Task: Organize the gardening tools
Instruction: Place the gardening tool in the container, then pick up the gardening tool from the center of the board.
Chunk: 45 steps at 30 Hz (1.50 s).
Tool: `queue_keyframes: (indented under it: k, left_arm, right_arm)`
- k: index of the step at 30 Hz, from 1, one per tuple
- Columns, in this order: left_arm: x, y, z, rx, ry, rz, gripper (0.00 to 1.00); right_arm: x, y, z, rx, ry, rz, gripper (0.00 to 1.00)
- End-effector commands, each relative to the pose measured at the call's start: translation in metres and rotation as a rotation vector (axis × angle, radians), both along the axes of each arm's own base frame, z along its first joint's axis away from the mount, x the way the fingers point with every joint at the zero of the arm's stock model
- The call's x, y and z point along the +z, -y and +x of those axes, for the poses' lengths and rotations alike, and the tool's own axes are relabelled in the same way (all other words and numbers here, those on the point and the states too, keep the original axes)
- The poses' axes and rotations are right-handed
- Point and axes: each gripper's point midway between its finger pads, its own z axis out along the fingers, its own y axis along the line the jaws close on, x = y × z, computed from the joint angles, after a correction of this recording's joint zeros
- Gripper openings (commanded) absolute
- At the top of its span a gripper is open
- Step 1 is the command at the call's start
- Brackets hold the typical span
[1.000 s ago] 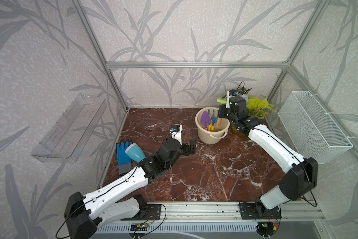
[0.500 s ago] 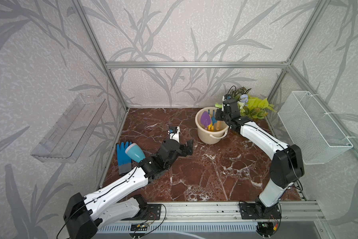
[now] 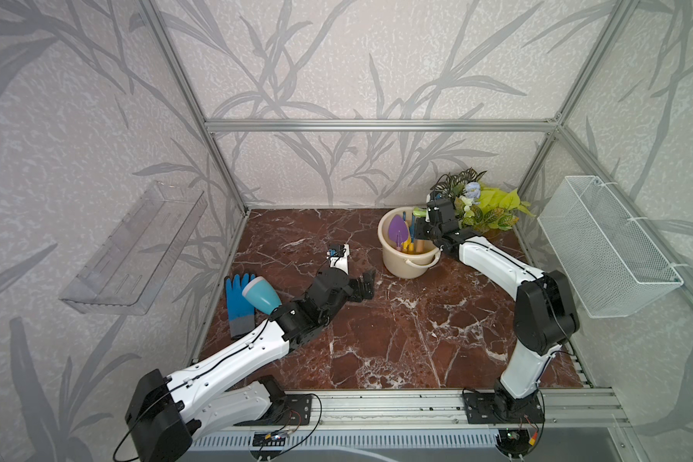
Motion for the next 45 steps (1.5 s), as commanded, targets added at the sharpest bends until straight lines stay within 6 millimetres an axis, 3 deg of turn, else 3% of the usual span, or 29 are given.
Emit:
queue_keyframes:
  k: [1, 5, 9, 18, 24, 27, 28, 35, 45]
  left_arm:
    - [0.001, -0.001, 0.002, 0.005, 0.001, -0.008, 1.0]
    - [0.002, -0.002, 0.004, 0.007, 0.002, -0.011, 1.0]
    - [0.004, -0.002, 0.006, 0.008, 0.007, -0.013, 1.0]
    - [0.02, -0.004, 0.015, 0.023, 0.034, 0.001, 1.0]
    - [0.032, -0.009, 0.022, 0.057, 0.047, 0.016, 1.0]
    - [0.038, -0.014, 0.028, 0.094, 0.048, 0.035, 1.0]
    - [0.04, -0.017, 0.031, 0.109, 0.047, 0.045, 1.0]
    - [0.051, -0.04, 0.049, 0.211, 0.068, 0.09, 1.0]
    - [0.05, -0.091, 0.083, 0.389, 0.071, 0.211, 1.0]
  right_arm:
    - [-0.001, -0.002, 0.004, -0.001, 0.013, 0.02, 0.19]
    - [0.008, -0.003, 0.003, 0.005, 0.021, 0.032, 0.36]
    - [0.031, -0.003, -0.002, 0.013, 0.056, 0.025, 0.49]
    - [0.106, 0.003, -0.03, 0.037, 0.179, 0.05, 0.58]
    - [0.135, 0.005, -0.061, 0.075, 0.214, 0.082, 0.69]
    - [0.137, 0.011, -0.078, 0.085, 0.204, 0.081, 0.88]
    - [0.138, 0.014, -0.084, 0.086, 0.204, 0.078, 1.0]
    - [0.135, 0.041, -0.123, 0.063, 0.212, 0.063, 0.99]
    - [0.103, 0.116, -0.146, -0.16, 0.214, -0.008, 0.99]
